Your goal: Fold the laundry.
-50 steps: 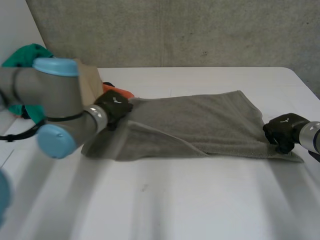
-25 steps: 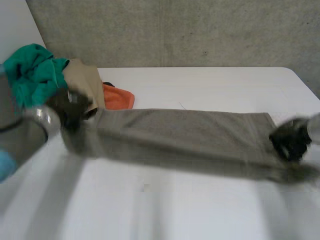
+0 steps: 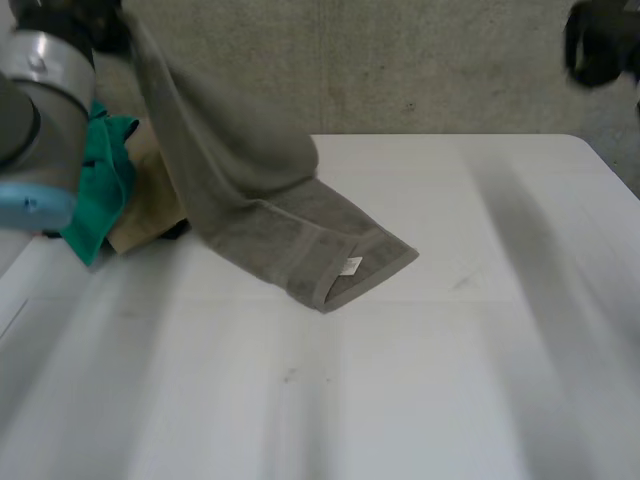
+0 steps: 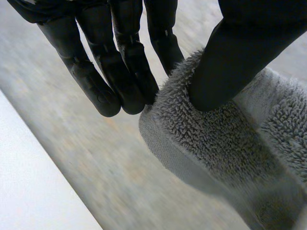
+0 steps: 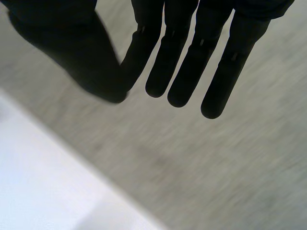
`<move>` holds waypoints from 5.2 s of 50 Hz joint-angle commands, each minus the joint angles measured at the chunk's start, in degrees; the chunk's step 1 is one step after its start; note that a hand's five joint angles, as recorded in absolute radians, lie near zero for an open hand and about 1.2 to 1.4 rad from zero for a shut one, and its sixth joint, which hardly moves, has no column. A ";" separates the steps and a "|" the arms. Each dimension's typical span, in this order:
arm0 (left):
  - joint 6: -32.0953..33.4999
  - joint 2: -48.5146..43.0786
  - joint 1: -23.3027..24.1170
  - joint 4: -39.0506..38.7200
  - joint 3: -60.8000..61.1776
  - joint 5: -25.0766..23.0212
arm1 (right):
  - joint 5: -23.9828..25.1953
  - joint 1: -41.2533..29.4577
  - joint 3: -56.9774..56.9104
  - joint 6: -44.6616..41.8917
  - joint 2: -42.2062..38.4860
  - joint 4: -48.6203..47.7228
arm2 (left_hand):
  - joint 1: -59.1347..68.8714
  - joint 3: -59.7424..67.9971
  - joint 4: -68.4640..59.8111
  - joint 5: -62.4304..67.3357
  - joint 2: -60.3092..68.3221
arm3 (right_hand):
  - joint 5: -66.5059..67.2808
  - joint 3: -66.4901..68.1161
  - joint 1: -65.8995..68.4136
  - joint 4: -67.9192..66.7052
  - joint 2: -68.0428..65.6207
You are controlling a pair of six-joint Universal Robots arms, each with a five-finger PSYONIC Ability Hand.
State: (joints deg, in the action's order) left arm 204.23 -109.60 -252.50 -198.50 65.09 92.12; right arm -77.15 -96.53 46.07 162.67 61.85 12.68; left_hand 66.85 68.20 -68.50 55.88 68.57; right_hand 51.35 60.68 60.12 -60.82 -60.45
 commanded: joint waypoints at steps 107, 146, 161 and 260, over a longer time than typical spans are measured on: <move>-9.03 -2.38 -1.51 -7.69 -10.96 1.31 | -9.25 -6.48 -7.05 -8.42 -0.33 -17.87 | 13.15 11.80 -11.50 14.12 11.43 | 18.65 19.32 19.88 -19.18 -19.55; -16.93 31.36 -4.14 -7.16 27.10 -20.14 | 12.82 -16.40 -7.56 10.47 -20.00 0.42 | 13.15 11.80 -11.50 14.12 11.43 | -39.07 -38.40 -37.84 38.54 38.17; -22.39 41.57 -3.88 -6.63 31.76 -24.71 | 8.88 -30.28 -15.13 14.17 -33.98 -5.47 | 13.15 11.80 -11.50 14.12 11.43 | -21.72 -21.05 -20.49 21.19 20.82; -1.82 -1.76 -2.12 -2.67 7.36 -7.41 | -0.88 -6.22 -9.67 -23.12 -12.20 -5.80 | 13.15 11.80 -11.50 14.12 11.43 | 18.65 19.32 19.88 -19.18 -19.55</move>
State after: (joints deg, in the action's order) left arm 200.80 -110.33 -254.97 -195.53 87.68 82.19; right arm -72.03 -103.51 47.98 126.55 46.57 20.10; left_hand 66.85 68.29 -68.53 55.88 68.67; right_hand 56.39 67.80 64.54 -68.41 -67.43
